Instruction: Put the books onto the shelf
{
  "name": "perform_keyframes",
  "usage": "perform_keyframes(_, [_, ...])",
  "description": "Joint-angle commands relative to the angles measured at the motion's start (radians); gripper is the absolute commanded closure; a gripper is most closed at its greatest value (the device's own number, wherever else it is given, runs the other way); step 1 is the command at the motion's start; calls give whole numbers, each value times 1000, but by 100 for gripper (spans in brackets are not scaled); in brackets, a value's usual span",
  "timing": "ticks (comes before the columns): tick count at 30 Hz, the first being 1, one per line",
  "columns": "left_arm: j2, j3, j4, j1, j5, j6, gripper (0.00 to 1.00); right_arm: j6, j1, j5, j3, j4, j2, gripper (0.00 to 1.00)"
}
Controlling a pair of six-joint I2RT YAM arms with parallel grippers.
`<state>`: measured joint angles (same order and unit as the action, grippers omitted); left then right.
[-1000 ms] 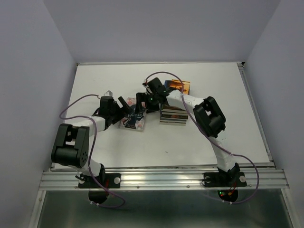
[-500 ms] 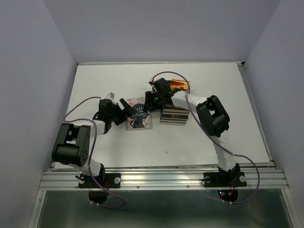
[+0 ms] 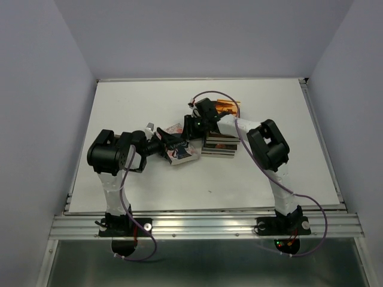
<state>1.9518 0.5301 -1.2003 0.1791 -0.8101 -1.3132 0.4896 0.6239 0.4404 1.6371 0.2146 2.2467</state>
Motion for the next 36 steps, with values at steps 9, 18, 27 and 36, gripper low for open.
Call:
perform_keyframes(9, [-62,-13,-417,43,-35,0,84,3,77,20,-77,98,27,61])
perform_keyframes(18, [-349,162,527,48,227,462,63,0,77,-34,-83,106,5,61])
perform_keyframes(27, [-344,258,905,51,388,571,9,-2,77,-62,-66,126,11,61])
perform_keyframes(36, [-433,262,1052,42,468,611,3,0,77,-51,-42,140,33,61])
